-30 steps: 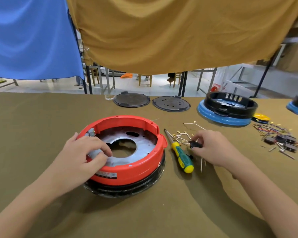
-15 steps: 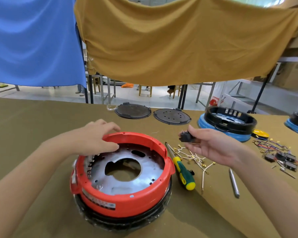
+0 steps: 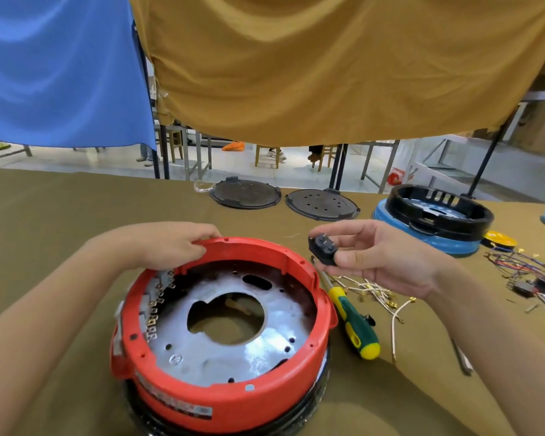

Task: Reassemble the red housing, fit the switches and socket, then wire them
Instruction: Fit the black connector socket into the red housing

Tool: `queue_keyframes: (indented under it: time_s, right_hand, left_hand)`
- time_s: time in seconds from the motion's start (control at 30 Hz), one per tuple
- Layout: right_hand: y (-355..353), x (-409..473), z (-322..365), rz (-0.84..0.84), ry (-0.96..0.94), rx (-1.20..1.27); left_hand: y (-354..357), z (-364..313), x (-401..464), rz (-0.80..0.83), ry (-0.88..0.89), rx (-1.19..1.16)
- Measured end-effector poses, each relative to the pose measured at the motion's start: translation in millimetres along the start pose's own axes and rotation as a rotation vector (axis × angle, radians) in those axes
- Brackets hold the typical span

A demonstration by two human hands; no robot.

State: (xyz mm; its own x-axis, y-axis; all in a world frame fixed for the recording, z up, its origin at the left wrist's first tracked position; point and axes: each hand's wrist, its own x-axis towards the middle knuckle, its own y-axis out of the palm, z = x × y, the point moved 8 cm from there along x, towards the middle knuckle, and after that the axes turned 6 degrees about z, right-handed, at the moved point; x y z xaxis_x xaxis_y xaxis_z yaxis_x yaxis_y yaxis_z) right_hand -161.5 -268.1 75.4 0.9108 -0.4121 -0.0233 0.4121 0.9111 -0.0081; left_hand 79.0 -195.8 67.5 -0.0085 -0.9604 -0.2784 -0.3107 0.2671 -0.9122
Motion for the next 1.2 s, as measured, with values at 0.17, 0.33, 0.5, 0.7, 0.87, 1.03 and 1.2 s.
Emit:
queue_keyframes:
  time_s: [0.17, 0.33, 0.5, 0.7, 0.87, 1.03, 1.2]
  right_hand:
    - [7, -4, 0, -0.077, -0.010, -0.160]
    - [8, -18, 11, -0.240, 0.014, -0.416]
    - [21, -22, 23, -0.295, -0.011, -0.659]
    - [24, -27, 13, -0.284, -0.047, -0.639]
    - [17, -26, -2, -0.263, -0.022, -0.417]
    - [17, -22, -9, -0.215, -0.023, -0.296]
    - [17, -26, -5, -0.236, 0.000, -0.387]
  left_hand:
    - [4, 1, 1, 0.009, -0.020, 0.061]
    - [4, 3, -3, 0.042, -0.067, 0.105]
    - [2, 6, 2, 0.000, -0.084, 0.136]
    - [10, 0, 11, -0.047, 0.012, 0.033]
    - [10, 1, 12, -0.065, 0.016, 0.045]
    - [11, 1, 12, -0.067, 0.013, 0.041]
    - [11, 0, 11, -0.075, 0.012, 0.037]
